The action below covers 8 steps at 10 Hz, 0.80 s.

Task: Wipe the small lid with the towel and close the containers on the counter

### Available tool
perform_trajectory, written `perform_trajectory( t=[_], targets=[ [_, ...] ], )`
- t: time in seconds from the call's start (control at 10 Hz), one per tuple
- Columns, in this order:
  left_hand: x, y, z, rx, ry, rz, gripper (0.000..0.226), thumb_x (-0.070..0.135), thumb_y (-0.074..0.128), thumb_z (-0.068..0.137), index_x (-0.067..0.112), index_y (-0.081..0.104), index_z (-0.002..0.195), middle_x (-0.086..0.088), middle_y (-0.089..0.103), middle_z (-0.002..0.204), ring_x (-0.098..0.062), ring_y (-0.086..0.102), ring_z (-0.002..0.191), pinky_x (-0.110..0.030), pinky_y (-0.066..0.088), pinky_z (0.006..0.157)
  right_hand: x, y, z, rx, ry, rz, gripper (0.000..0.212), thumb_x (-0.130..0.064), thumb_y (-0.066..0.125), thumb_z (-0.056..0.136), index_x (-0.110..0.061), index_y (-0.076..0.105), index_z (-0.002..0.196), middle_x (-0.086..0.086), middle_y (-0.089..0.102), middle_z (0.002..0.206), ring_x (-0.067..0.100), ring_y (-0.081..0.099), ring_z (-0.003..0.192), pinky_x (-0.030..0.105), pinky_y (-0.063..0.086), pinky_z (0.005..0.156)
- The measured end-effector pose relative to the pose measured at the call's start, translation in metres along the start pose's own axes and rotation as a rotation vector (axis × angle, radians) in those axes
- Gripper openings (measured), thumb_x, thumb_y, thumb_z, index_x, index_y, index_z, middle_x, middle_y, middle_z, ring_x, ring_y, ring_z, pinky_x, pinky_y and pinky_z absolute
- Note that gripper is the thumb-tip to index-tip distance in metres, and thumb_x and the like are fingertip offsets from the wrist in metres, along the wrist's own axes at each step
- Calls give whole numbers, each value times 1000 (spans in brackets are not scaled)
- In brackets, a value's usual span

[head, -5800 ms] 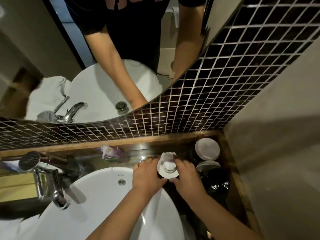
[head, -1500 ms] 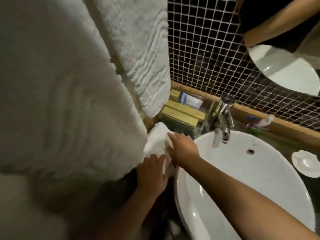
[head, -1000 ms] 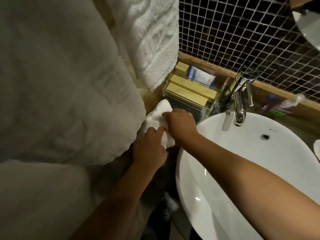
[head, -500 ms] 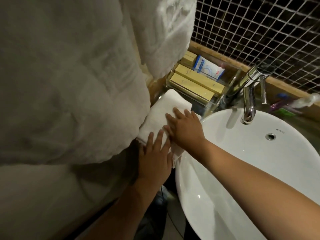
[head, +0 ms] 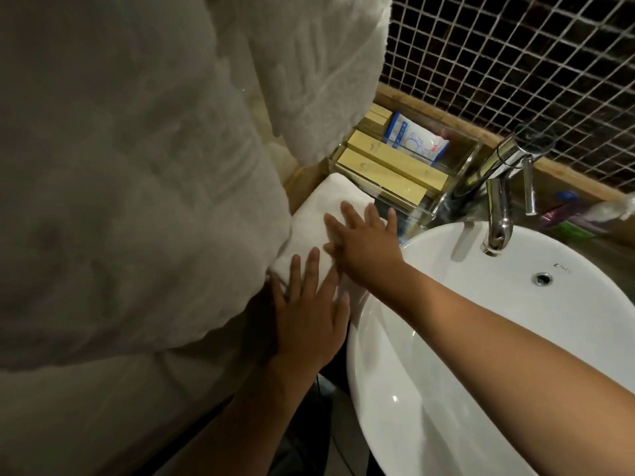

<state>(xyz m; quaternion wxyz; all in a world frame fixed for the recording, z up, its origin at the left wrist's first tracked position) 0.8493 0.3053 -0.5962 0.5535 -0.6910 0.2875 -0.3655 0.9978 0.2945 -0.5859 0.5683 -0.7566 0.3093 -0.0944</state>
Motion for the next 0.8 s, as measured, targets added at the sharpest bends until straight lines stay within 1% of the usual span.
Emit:
perform_trajectory(
  t=[0.1, 0.2, 0.3, 0.4, 0.5, 0.6, 0.7, 0.8],
  targets=[
    [-2, 7, 7, -56, 36, 147, 75, 68, 35, 91, 35, 11, 155, -6, 4, 166, -34, -3, 151, -69, -2, 115, 2, -15, 0, 86, 7, 20, 58, -46, 44, 103, -30, 27, 156, 8, 17, 168, 38, 12, 153, 58, 5, 122],
    [-5, 12, 8, -72, 52, 181, 80, 67, 35, 91, 35, 0, 156, -9, 1, 166, -37, -4, 151, -68, -6, 115, 8, -4, -6, 25, 5, 22, 57, -47, 34, 106, -29, 22, 158, 8, 16, 168, 35, 15, 153, 53, 7, 124],
    [-3, 14, 4, -77, 62, 142, 75, 63, 32, 94, 35, -1, 156, -10, 1, 166, -36, -3, 151, -67, 6, 116, 12, 10, -13, -4, 37, 15, 56, -47, 27, 107, -30, 16, 160, 7, 15, 169, 35, 16, 153, 52, 3, 124],
    [-2, 11, 2, -105, 55, 110, 71, 63, 29, 97, 37, 0, 155, -8, 0, 166, -34, -4, 151, -65, 8, 117, 12, 16, -17, -26, 53, -9, 57, -46, 21, 107, -30, 10, 160, 7, 9, 169, 35, 14, 154, 53, -1, 123],
    [1, -5, 6, -166, 38, 93, 63, 63, 15, 98, 39, 5, 155, -5, 5, 166, -33, 2, 152, -62, 8, 119, 15, 2, -27, -32, -3, 9, 56, -46, 27, 107, -30, 15, 160, 8, 15, 169, 35, 16, 153, 57, -1, 122],
    [18, -36, 5, -230, 18, -16, 64, 65, 5, 96, 40, 26, 150, -2, 31, 160, -28, 27, 146, -56, 22, 118, 26, -31, -68, 19, 4, 55, 57, -44, 36, 105, -31, 21, 158, 8, 19, 168, 32, 19, 153, 55, 12, 123],
    [73, -80, 5, -178, 157, -132, 65, 67, 13, 95, 37, 37, 147, -1, 44, 152, -22, 42, 136, -46, 37, 111, 57, -63, -136, 29, 154, 153, 58, -47, 36, 105, -34, 21, 159, 3, 14, 169, 29, 27, 150, 45, 27, 120],
    [145, -121, -21, -249, 427, -135, 57, 55, 30, 97, 36, 30, 151, -1, 35, 158, -24, 35, 141, -40, 33, 113, 80, -82, -223, -13, 314, 156, 58, -50, 35, 103, -35, 25, 158, -1, 18, 168, 24, 40, 143, 37, 35, 112]
  ],
)
Point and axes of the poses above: each hand's wrist, its own z-axis towards the middle knuckle, its own y-axis out of the palm, x = y × z, the point moved 7 cm from there along z, towards the middle knuckle
